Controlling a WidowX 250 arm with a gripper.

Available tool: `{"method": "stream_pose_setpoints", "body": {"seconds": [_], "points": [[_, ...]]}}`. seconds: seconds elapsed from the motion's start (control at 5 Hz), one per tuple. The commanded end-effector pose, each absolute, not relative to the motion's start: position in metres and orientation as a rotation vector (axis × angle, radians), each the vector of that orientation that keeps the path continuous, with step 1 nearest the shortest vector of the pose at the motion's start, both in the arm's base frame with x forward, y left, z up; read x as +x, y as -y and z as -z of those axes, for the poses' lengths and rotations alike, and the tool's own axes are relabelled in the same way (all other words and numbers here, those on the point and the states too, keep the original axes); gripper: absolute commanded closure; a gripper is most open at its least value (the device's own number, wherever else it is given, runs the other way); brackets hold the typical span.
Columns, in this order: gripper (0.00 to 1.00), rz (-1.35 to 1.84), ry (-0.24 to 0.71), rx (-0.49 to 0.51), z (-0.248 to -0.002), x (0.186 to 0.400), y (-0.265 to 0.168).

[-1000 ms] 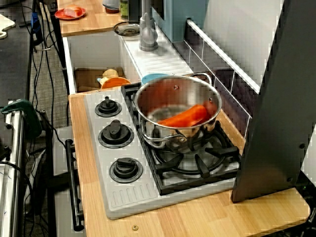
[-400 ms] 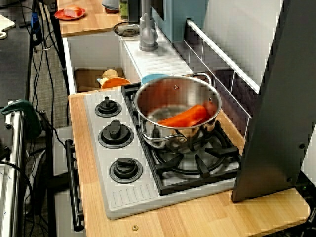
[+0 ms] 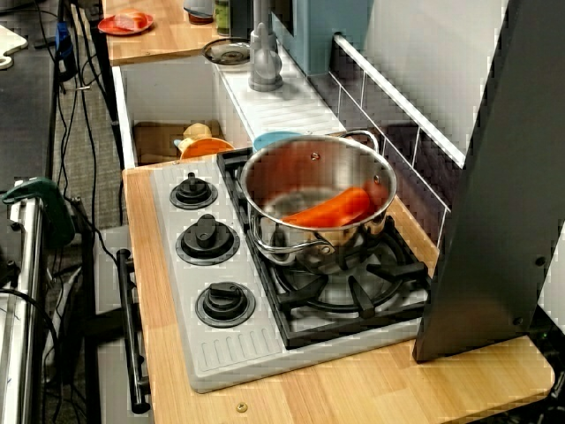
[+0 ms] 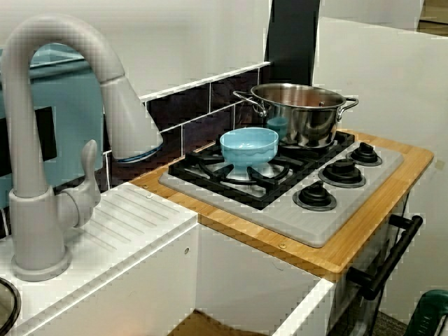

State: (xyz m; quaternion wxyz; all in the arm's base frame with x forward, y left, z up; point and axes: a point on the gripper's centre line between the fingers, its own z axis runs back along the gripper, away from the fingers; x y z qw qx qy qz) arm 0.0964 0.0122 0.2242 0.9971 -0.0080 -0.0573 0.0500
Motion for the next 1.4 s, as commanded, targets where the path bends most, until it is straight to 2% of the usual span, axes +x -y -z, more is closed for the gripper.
{"method": "stream_pose_setpoints", "body": {"seconds": [0.0, 0.2, 0.4, 0.6, 1.0, 1.2], "points": [[0.0, -0.148, 0.066, -0.015, -0.244, 0.129, -0.031], [0.0, -0.168, 0.069, 0.032, -0.242, 0.145, -0.034], [0.0, -0.201, 0.094, 0.034, -0.236, 0.175, -0.036], [0.0, -0.31, 0.155, 0.041, -0.225, 0.214, -0.041], [0.0, -0.469, 0.195, 0.084, -0.204, 0.288, -0.055], [0.0, -0.517, 0.216, 0.093, -0.193, 0.315, -0.061]]}}
